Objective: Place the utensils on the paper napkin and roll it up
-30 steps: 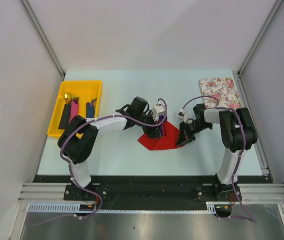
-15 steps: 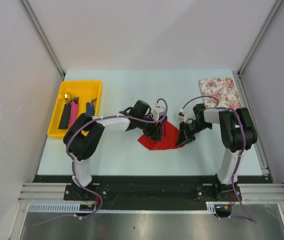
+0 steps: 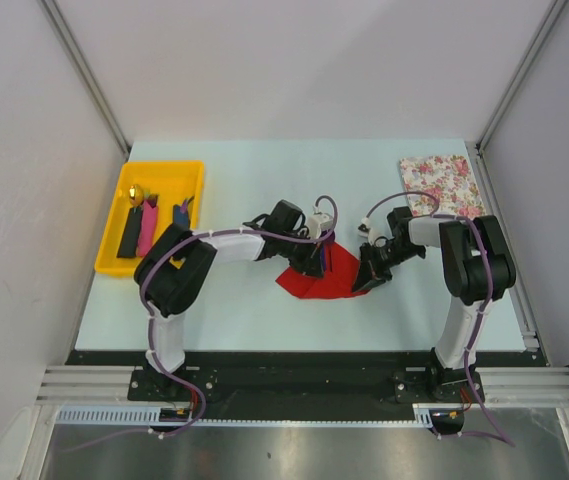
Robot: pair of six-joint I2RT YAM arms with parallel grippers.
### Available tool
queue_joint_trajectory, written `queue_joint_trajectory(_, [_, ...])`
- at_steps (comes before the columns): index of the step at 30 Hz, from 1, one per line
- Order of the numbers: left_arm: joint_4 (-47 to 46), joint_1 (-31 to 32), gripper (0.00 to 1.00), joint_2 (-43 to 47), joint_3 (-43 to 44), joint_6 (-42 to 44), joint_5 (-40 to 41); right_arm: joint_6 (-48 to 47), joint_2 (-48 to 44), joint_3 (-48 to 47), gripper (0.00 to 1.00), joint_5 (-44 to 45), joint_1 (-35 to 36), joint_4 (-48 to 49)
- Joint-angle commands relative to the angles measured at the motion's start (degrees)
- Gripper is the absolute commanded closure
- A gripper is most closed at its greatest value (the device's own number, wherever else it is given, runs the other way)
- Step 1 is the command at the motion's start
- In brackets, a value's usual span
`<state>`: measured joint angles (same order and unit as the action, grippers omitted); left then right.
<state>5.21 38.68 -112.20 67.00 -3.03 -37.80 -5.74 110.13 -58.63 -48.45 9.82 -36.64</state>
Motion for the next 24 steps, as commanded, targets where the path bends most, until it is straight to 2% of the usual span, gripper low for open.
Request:
queue_joint_trajectory(1, [-2.40, 0.26, 1.00, -0.65, 1.90, -0.49, -1.84, 0.03, -3.77, -3.06, 0.84, -0.51, -0.42, -1.84])
queue_joint_trajectory(6, [-2.84, 0.17, 1.00, -1.26, 2.08, -1.01, -1.84, -0.77, -6.50, -4.56, 0.71, 0.45, -0.86, -4.14])
queue_joint_trajectory(13, [-2.40, 0.17, 1.00, -2.32, 2.34, -0.66, -0.61, 0.29, -9.23, -4.74, 0.74, -2.00, 1.33, -4.05])
queue_joint_trajectory(18, [-1.79, 0.17, 1.00, -2.93, 3.22, -0.84, 0.09, 2.48, -7.04, -2.89, 0.81, -2.53, 3.44, -0.63])
queue_joint_trajectory(24, [-1.26, 0.17, 1.00, -3.20, 3.14, -0.66, 0.45, 2.84, -3.09, -2.10, 0.83, -1.92, 4.76, 1.66])
